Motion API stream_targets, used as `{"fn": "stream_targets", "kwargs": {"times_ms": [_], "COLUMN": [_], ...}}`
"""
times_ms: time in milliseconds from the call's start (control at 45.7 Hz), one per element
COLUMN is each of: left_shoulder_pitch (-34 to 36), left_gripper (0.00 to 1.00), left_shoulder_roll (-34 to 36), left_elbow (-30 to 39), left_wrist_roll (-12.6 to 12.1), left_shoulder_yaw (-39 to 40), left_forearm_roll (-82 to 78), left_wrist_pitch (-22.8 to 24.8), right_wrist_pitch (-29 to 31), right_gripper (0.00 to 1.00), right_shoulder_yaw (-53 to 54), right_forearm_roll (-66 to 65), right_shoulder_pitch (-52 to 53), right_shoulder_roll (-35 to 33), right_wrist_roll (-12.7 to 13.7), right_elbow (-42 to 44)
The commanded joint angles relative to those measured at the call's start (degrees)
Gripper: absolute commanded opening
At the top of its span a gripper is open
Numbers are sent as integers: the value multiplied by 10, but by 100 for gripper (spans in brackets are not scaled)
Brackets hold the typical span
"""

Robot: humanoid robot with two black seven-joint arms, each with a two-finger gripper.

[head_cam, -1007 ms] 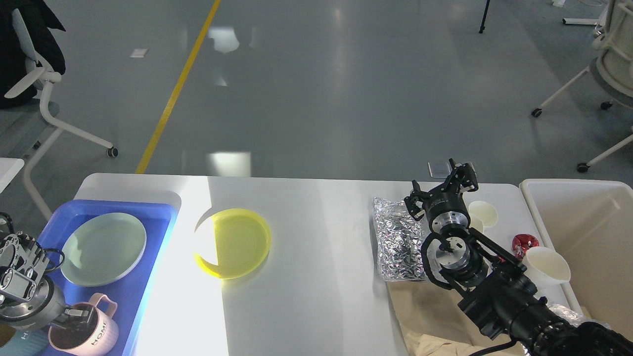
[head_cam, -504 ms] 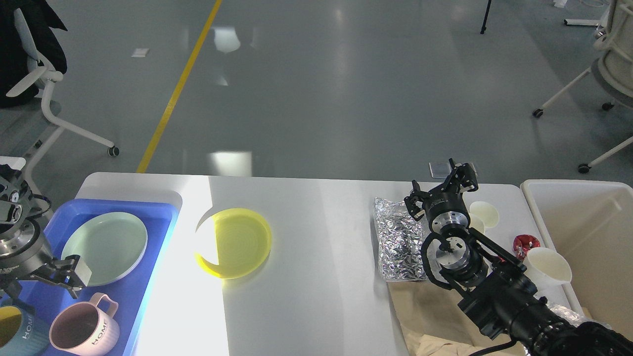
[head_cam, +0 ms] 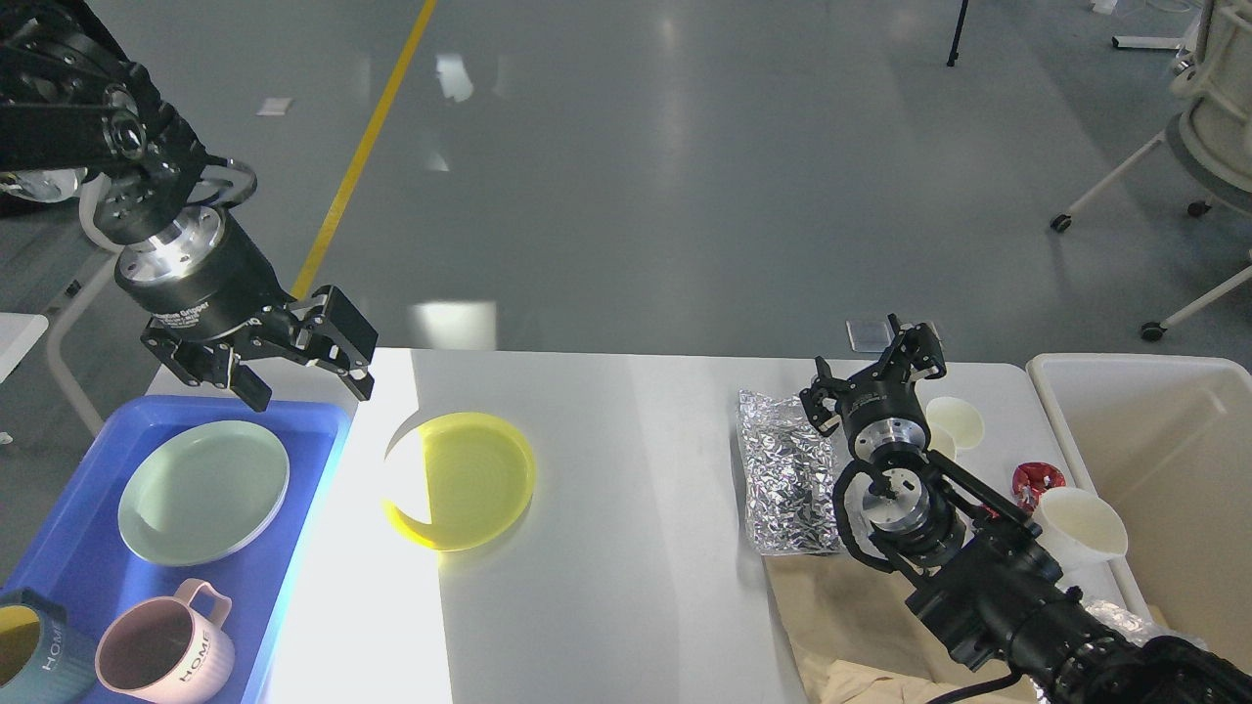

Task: Tidy desktop
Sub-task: 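Move the left gripper to the yellow plate edge and grasp it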

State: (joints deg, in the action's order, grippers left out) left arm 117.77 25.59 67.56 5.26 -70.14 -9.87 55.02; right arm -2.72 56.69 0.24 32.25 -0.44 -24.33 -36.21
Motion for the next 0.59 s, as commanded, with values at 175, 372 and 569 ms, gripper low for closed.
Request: {"fn": "stream_targets", "kwargs": {"times_ms": [175,372,569], "left_shoulder_pitch": [-208,-302,-362], "left_gripper": [94,94,96], "left_shoulder_roll": [-13,-33,-57], "left_elbow": [-30,-30,-31], "left_wrist_roll": [-126,-163,-168], "left_shoulder_yaw": [51,84,98], "left_forearm_roll": [158,212,214], "left_wrist_pitch": [-201,-361,-448], "right_wrist_pitch": [0,0,0], "right_gripper": [100,100,100], "right_shoulder_yaw": [0,0,0], "right_forearm_roll": [0,0,0], "right_shoulder_pitch": [0,0,0], "right_shoulder_roll": [0,0,0], "right_wrist_roll": [0,0,1], "right_elbow": [0,0,0]}}
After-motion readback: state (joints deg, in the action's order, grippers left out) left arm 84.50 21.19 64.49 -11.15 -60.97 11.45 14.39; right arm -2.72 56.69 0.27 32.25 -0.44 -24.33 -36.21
